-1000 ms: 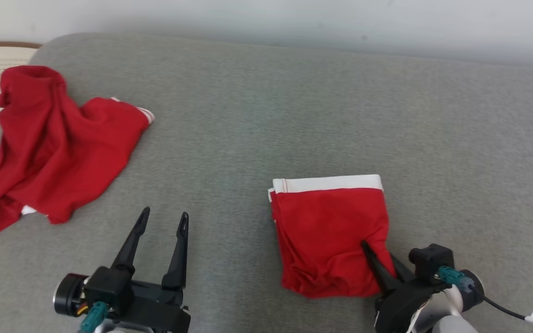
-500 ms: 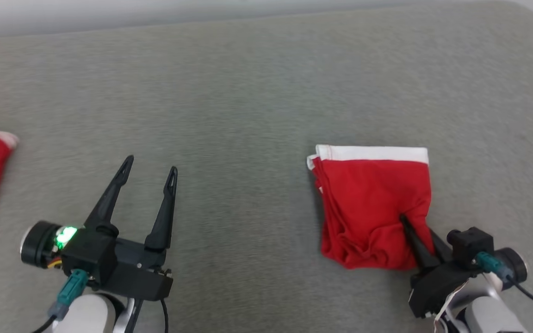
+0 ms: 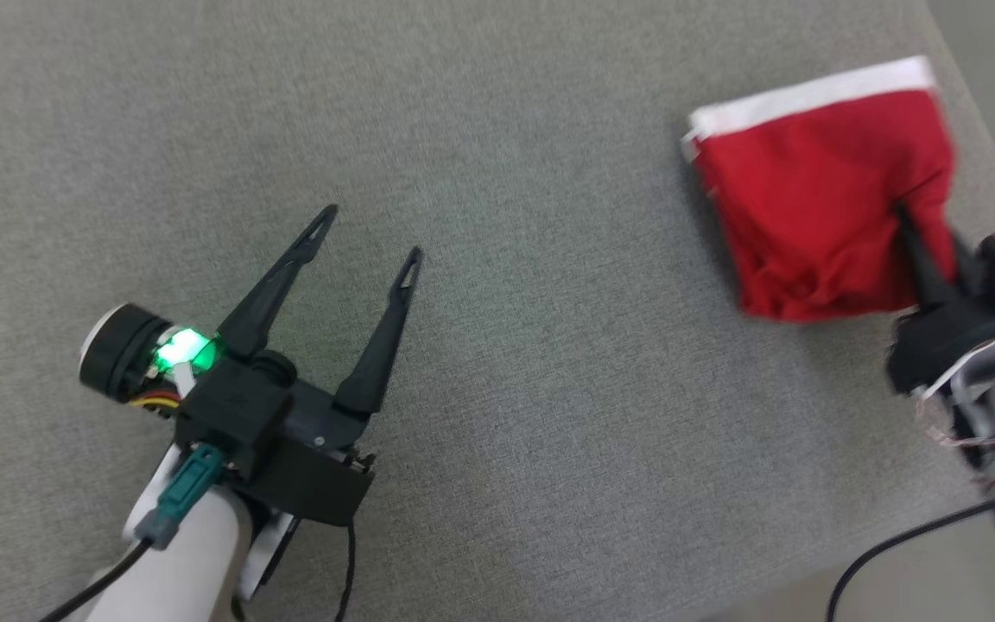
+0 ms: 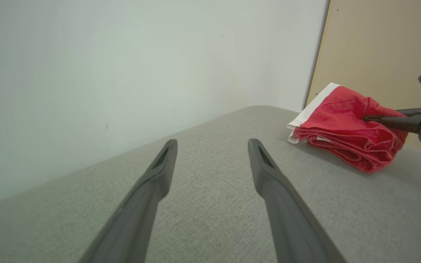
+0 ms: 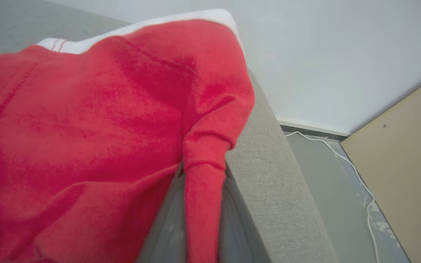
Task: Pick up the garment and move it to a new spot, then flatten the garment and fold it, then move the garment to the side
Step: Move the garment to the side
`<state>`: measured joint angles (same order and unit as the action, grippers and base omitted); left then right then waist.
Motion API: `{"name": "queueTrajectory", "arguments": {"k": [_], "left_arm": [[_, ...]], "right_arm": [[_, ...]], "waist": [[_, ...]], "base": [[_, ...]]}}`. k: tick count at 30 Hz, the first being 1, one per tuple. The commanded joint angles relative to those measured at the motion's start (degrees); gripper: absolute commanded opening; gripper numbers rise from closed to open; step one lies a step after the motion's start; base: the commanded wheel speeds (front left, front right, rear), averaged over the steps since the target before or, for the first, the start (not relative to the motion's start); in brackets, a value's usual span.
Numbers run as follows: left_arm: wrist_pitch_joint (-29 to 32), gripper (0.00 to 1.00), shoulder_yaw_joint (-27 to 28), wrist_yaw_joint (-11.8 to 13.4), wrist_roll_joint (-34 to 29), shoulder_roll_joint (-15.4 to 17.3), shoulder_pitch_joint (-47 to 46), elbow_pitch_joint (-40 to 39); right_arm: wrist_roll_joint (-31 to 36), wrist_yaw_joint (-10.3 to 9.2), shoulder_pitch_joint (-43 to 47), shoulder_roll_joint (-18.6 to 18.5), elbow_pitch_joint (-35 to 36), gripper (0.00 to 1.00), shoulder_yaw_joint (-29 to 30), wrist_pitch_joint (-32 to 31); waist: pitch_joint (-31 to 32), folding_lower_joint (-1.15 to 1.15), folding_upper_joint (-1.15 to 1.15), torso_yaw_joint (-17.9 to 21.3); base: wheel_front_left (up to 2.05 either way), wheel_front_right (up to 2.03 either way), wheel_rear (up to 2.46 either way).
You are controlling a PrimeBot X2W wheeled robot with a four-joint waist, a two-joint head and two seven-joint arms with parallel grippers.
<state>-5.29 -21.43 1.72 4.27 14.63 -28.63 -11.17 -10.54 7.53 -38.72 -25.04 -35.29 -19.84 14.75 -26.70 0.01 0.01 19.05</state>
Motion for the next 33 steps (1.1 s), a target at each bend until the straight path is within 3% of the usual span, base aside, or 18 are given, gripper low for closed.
{"name": "queueTrajectory", "arguments": {"k": [1, 10, 11, 13, 19, 25, 33], "left_arm": [[0.21, 1.00, -0.41, -0.33, -0.45, 0.02, -0.93, -0.57], [0.62, 1.00, -3.90, -2.41, -1.58, -1.13, -6.00, -4.05], [0.51, 1.00, -3.94, -2.43, -1.63, -1.06, -6.17, -4.22], [0.31, 1.00, -3.88, -2.20, -1.52, -0.99, -6.22, -4.49], [-0.82, 1.00, -3.45, -1.26, -0.77, -0.97, -4.89, -4.07], [-2.13, 1.00, -2.74, -0.26, 0.13, -0.98, -3.32, -3.12], [-3.72, 1.00, -0.58, 2.16, 2.01, -0.51, 0.64, -1.01]], "right_arm": [[0.40, -0.08, -1.30, -1.25, -1.31, 0.00, 0.02, 0.43], [0.93, -0.08, -8.25, -10.03, -8.17, 0.00, 3.66, 0.52], [0.66, -0.08, -8.86, -10.15, -8.74, 0.22, 4.19, 0.53], [0.40, -0.08, -9.66, -10.03, -10.26, 1.00, 5.87, 0.52], [3.52, -0.08, -10.44, -9.37, -13.70, 1.00, 11.96, 0.52], [5.52, -0.08, -8.18, -7.72, -11.44, 1.00, 19.54, 0.53], [4.76, -0.08, 0.89, 0.80, 6.04, 1.00, 29.52, 0.53]], "waist": [[-4.05, -0.01, -0.01, 0.71], [-7.98, -0.01, -0.01, -4.61], [-8.10, -0.01, -0.01, -4.90], [-8.11, -0.01, -0.01, -5.34], [-7.07, -0.01, -0.01, -6.43], [-5.04, -0.01, -0.01, -7.14], [-0.15, -0.01, -0.01, -8.54]], "base": [[0.00, 0.00, 0.00], [0.00, 0.00, 0.00], [0.00, 0.00, 0.00], [0.00, 0.00, 0.00], [0.00, 0.00, 0.00], [0.00, 0.00, 0.00], [0.00, 0.00, 0.00]]}}
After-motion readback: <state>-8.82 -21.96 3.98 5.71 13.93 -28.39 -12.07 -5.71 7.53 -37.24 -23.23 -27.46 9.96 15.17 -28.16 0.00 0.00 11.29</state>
